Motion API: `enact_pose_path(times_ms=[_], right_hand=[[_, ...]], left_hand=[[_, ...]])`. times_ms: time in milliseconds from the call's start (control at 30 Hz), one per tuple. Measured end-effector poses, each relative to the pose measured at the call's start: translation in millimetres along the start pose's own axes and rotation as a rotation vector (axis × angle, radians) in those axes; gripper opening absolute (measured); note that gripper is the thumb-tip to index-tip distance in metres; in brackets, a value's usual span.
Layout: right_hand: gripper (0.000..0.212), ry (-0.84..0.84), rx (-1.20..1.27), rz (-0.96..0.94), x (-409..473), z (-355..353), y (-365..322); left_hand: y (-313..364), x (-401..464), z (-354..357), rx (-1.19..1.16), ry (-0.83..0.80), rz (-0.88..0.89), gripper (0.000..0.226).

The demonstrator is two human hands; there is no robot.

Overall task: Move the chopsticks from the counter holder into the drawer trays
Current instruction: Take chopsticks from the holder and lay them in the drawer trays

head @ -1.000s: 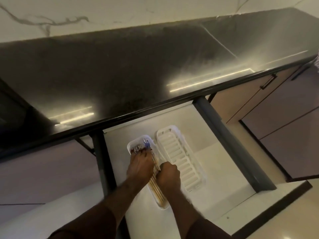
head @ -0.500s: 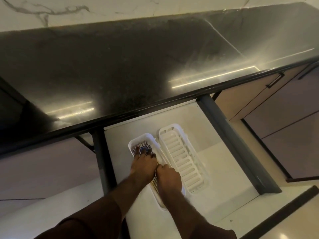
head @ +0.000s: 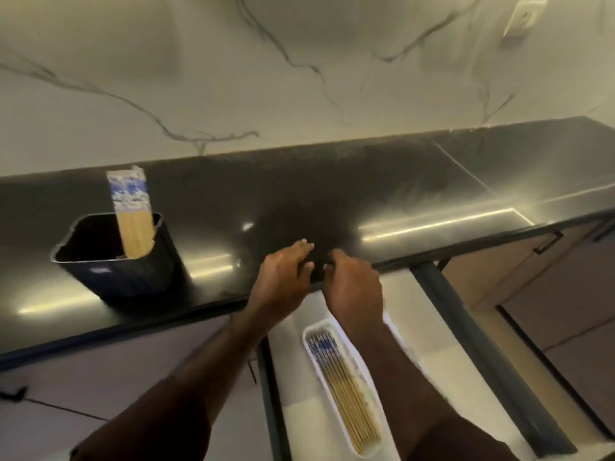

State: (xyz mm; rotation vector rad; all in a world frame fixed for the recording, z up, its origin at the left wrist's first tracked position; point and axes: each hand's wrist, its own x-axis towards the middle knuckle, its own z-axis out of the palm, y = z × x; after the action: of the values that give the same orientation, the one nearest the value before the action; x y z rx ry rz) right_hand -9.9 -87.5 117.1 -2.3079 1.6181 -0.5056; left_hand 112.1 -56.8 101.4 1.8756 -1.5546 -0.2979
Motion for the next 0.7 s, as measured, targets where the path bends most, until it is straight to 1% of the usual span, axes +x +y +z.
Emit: enact_pose_path(times_ms=[67,133,233,367,433,533,700], right_hand=[[0.021,0.098,0.042,-0.092,8,-10,-44],[0.021,0.151,0.096,-0.158,12,-15,-87],[0.021,0.198,0.15,-0.248,15,-5,-159],[0.025,0.119,0.249,-0.303,23,34,-242],[0.026,0.062,0.277,-0.306,30,61,-275],[0.027,-0.01,0.312,-0.243,40,97,-306],[0.025,-0.07,0.274,-0.151,53,140,-327]], left_hand=[[-6,8,-50,-0.047,0.142,-0.005,0.037],[-19,11,-94,-0.106,0.261,-0.016,0.031],[-64,13,-155,-0.159,0.405,-0.065,0.024],[-138,19,-217,-0.232,0.491,-0.16,0.017],[-174,25,-238,-0.233,0.529,-0.216,0.019],[-215,40,-253,-0.277,0.512,-0.313,0.029],[-257,66,-248,-0.39,0.351,-0.384,0.042]])
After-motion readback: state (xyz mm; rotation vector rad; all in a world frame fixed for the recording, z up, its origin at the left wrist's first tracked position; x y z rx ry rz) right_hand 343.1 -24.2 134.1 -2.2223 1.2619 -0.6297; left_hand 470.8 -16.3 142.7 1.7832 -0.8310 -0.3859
